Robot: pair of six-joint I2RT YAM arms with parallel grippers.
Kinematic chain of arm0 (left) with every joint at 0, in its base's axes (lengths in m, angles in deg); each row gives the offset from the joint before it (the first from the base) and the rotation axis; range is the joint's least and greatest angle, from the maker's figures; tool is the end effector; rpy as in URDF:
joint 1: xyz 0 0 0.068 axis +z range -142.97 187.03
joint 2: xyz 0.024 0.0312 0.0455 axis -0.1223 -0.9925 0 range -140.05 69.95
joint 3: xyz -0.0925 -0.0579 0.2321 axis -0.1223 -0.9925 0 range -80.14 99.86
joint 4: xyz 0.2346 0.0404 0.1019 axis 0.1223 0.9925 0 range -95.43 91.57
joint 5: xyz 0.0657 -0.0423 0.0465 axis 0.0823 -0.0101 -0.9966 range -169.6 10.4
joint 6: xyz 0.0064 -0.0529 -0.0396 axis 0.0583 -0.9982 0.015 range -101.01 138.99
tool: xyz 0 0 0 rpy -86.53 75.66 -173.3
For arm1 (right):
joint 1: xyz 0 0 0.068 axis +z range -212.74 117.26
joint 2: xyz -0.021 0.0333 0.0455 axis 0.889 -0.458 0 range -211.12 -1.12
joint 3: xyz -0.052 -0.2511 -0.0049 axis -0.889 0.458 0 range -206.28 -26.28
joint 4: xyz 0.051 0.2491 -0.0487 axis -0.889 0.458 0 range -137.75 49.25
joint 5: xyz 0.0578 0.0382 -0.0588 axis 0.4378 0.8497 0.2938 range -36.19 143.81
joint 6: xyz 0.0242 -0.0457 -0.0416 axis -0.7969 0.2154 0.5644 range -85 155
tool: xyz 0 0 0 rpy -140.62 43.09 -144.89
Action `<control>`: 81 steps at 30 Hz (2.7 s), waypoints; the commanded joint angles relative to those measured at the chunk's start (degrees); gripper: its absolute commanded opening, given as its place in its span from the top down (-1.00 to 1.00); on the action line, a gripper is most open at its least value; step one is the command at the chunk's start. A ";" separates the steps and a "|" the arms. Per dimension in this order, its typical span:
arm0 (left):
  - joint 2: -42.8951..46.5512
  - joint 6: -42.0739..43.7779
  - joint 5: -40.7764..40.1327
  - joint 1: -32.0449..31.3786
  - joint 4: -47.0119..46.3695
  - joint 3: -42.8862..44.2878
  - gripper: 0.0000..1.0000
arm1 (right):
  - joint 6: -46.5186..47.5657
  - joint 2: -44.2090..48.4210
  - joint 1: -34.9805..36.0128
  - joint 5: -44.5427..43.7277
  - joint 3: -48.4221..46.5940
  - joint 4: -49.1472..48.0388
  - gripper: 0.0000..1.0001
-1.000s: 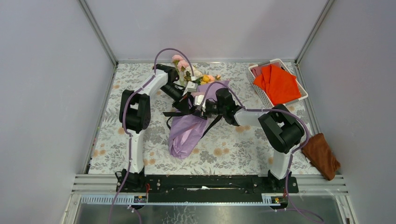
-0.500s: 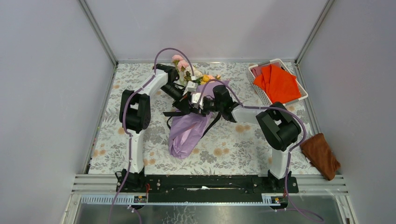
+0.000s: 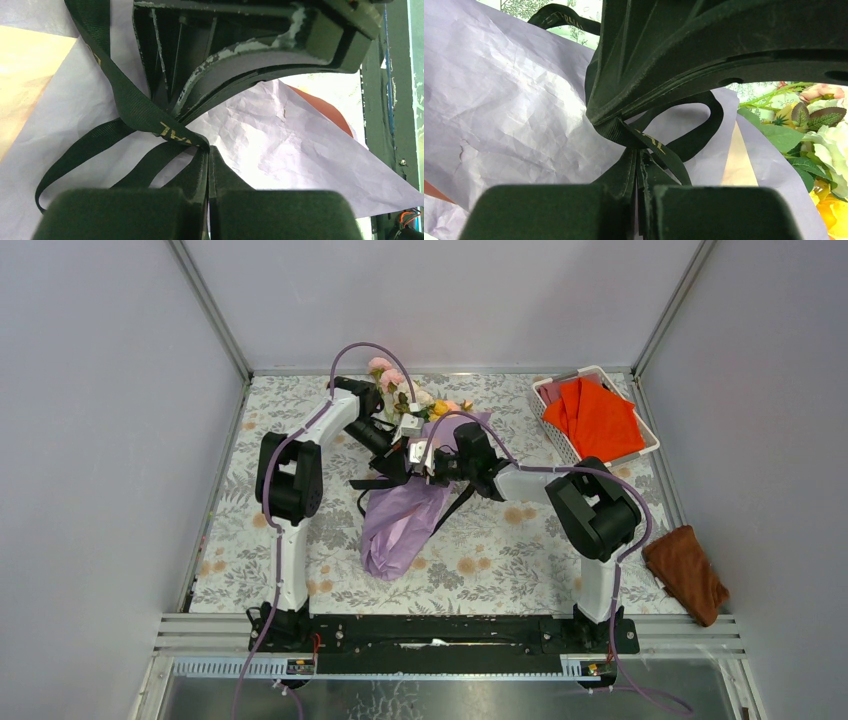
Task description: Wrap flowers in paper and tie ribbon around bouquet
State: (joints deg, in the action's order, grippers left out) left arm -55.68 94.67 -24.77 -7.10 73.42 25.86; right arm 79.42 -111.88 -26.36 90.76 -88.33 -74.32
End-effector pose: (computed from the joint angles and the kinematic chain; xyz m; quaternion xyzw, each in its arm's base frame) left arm 0.3744 -0.1386 0.1863 0.6008 0.6511 -0.4281 0.1785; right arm 0.3193 0.2746 0.1584 -0.6448 0.4847 0.2252 0.5465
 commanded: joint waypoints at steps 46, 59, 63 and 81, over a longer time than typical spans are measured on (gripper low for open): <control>13.67 3.79 -22.53 7.00 -44.03 -34.82 -0.30 | -17.01 6.64 -1.42 -1.36 4.53 -0.94 1.00; 13.49 -4.54 -24.62 8.19 -43.07 -31.03 1.00 | -19.11 10.46 -1.51 -0.74 5.10 2.52 1.00; 12.21 -14.54 -20.05 13.75 -43.60 -24.98 1.00 | -22.58 14.57 -1.62 0.62 6.66 6.99 1.00; 16.48 -20.98 -27.54 26.76 -50.23 -33.44 1.00 | -72.85 35.10 -26.80 11.51 26.68 -14.24 1.00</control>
State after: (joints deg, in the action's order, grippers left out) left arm -42.65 74.98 -49.23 17.83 26.29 -5.13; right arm 23.99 -80.41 -48.61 102.95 -65.14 -75.50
